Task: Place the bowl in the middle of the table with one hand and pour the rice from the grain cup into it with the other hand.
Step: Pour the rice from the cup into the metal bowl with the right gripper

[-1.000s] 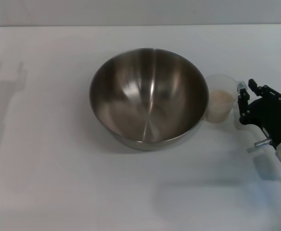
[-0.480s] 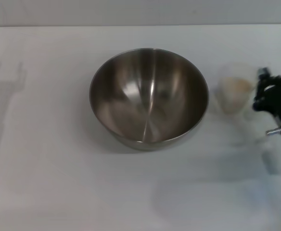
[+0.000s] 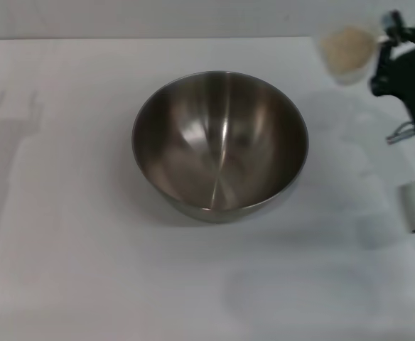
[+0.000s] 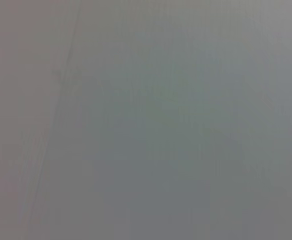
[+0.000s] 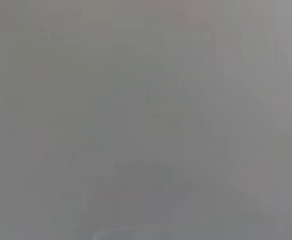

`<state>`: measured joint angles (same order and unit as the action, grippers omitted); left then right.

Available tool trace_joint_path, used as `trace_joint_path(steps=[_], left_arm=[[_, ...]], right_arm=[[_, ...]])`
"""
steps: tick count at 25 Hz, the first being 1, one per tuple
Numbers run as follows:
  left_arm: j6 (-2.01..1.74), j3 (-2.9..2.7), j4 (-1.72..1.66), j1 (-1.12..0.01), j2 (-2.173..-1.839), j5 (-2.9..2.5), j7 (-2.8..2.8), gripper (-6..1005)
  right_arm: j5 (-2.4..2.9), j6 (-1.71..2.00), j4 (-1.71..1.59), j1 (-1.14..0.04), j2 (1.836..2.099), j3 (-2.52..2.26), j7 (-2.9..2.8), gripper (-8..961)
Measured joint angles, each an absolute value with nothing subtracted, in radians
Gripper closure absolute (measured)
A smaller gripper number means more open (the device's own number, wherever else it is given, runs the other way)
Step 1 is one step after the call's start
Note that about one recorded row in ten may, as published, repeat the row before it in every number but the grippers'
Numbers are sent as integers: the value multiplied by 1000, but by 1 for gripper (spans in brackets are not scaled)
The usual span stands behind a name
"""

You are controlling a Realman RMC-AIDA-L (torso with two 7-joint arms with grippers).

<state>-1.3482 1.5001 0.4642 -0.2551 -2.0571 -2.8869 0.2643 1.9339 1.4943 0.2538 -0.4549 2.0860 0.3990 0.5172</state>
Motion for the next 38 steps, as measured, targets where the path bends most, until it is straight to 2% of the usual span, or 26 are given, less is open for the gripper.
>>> trace_joint_path(steps=[4, 14, 38], left_arm=[[-1358, 1500, 468, -257, -2059, -2887, 264, 391], [-1363, 1507, 468, -262, -2059, -2887, 264, 387], [-1355, 1519, 459, -266, -2067, -2881, 262, 378]], right_arm=[[1934, 1484, 260, -514, 2088, 293, 895, 946], [1947, 1436, 251, -563, 2089, 170, 1402, 945], [2220, 1454, 27, -702, 2083, 147, 1628, 945]])
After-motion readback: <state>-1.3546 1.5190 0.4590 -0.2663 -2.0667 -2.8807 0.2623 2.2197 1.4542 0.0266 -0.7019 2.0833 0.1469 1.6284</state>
